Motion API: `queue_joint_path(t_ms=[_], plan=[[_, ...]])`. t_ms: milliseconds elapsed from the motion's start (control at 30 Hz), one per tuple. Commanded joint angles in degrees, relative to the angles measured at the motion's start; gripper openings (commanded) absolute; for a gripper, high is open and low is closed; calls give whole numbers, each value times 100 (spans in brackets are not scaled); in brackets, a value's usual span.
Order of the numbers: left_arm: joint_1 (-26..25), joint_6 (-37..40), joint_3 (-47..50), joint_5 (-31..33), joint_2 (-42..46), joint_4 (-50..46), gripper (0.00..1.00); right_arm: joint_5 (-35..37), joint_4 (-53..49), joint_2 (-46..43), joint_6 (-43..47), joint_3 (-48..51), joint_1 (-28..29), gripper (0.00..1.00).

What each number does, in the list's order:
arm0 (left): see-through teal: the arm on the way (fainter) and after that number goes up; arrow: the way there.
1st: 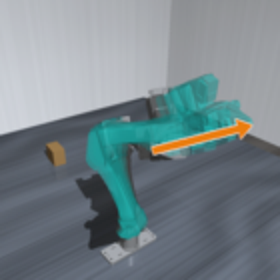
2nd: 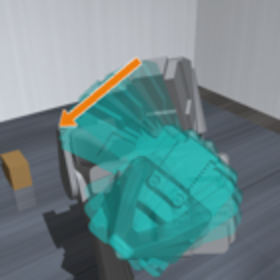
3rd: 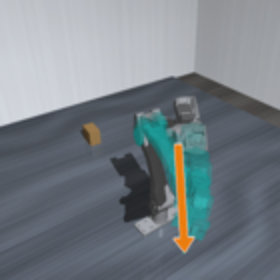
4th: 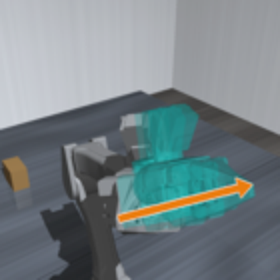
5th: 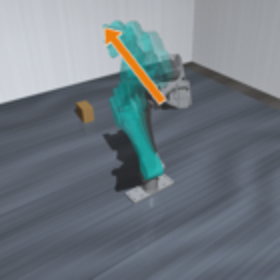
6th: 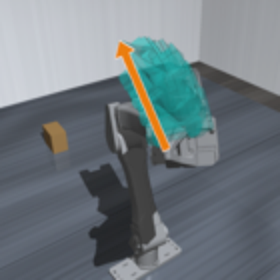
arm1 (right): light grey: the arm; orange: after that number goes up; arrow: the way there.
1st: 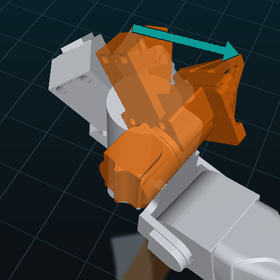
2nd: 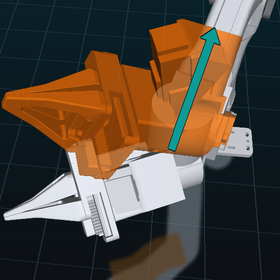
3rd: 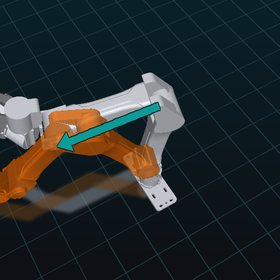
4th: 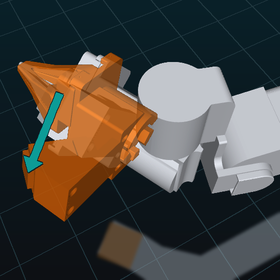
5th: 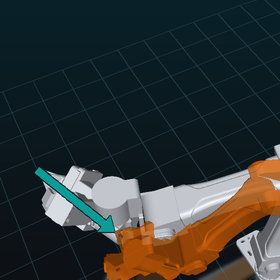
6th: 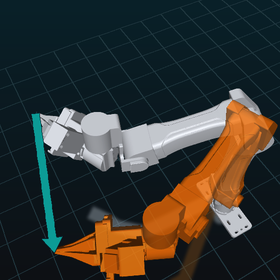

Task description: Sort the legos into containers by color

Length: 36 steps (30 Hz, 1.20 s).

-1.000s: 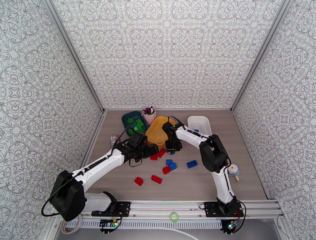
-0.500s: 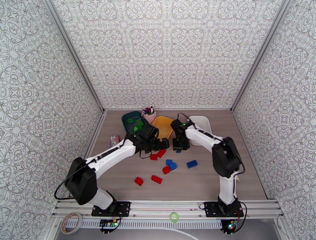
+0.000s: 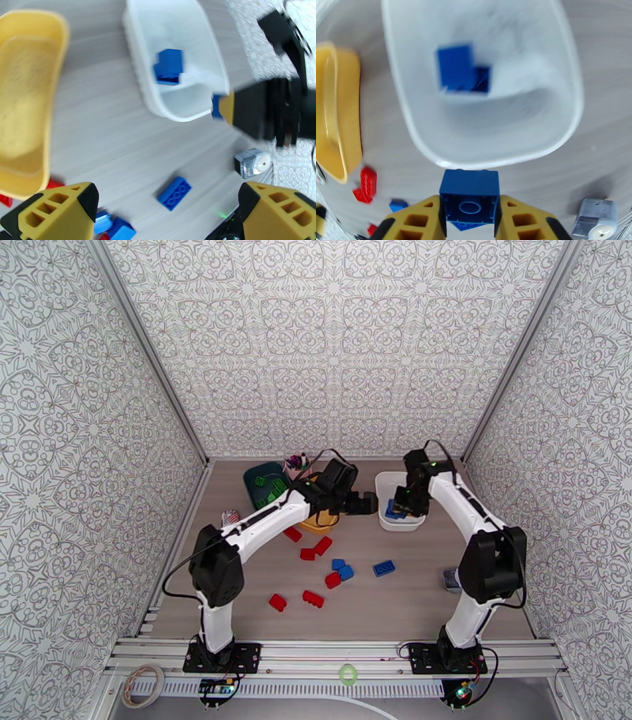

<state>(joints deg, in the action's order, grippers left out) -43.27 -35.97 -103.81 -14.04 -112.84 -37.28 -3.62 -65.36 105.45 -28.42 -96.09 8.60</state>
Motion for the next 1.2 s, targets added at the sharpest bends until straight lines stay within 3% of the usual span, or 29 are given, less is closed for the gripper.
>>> queue_joint_path(t_ms=[0,367,567,1033,1167], plan=[[-77,151,-391,-289,-206,-281,99,-8,-239,451,118,-623,-142,33],[-48,59,-131,-288,-34,-264,99,-119,-934,2137,196,-2761,-236,33],[-14,-16,151,-292,154,-243,99,-315,-1247,2757,326,-3565,-236,42],[132,-148,698,-55,633,-130,99,-254,-1679,2536,476,-4312,-255,58],[156,-114,785,257,752,-235,100,-350,-1518,1914,454,-3690,-241,58]])
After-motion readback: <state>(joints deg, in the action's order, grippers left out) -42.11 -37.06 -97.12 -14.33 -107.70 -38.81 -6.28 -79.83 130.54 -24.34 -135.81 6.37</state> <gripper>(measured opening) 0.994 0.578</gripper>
